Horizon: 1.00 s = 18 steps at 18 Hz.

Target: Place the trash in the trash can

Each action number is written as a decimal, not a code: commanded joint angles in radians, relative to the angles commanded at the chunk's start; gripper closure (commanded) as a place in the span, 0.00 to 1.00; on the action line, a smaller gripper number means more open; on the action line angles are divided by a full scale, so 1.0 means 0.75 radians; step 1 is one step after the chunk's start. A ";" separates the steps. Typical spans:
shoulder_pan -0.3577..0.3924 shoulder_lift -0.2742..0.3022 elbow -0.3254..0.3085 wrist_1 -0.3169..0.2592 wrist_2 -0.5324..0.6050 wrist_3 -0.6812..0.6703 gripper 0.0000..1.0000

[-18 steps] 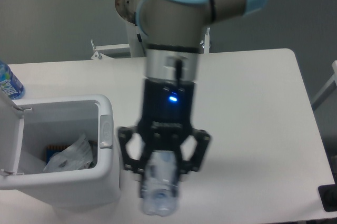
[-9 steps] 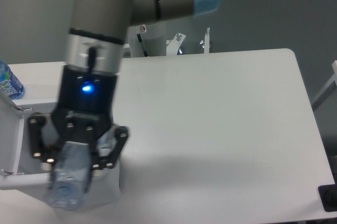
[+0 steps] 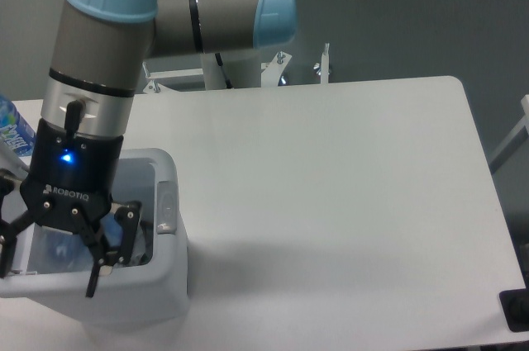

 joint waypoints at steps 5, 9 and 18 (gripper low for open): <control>0.125 0.020 0.020 0.000 0.026 0.006 0.00; 0.286 0.043 0.016 -0.002 0.039 0.053 0.00; 0.560 0.127 -0.098 -0.131 0.047 0.565 0.00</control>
